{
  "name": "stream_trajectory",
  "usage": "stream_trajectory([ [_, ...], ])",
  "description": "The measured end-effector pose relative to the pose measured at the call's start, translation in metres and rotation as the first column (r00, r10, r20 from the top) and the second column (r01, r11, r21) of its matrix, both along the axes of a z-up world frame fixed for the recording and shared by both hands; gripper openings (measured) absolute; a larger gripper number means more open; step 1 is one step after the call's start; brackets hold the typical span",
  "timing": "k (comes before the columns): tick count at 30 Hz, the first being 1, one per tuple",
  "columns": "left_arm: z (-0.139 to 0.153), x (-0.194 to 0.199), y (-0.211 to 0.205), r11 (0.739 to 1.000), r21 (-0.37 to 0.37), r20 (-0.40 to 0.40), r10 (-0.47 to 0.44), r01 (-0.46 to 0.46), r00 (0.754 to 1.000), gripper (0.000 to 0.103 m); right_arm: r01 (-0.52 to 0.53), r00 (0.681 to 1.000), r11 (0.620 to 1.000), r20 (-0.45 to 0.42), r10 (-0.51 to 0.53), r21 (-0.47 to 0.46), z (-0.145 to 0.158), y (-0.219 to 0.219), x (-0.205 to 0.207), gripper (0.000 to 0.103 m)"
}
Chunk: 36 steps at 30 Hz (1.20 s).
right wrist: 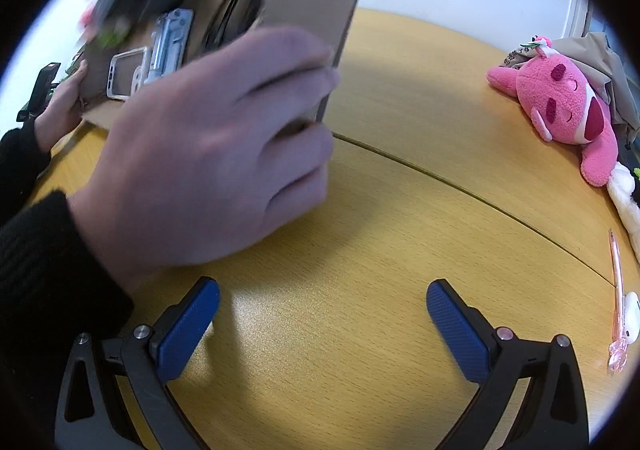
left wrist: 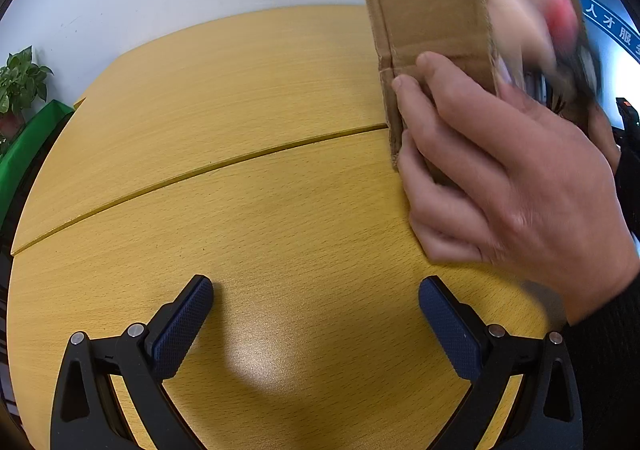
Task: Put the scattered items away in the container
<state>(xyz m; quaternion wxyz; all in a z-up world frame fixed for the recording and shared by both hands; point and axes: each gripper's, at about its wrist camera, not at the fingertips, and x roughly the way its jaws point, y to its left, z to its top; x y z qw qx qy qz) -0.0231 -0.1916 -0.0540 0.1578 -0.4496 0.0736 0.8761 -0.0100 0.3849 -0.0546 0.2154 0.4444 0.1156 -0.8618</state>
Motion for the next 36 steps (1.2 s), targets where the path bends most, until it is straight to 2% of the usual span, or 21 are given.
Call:
stream_trajectory([
  [36, 0.011, -0.011, -0.013, 1.0, -0.001, -0.001, 0.001, -0.001, 1.0, 0.103, 0.005, 1.0, 1.0, -0.006, -0.005, -0.001, 0.003, 0.001, 0.002, 0.103],
])
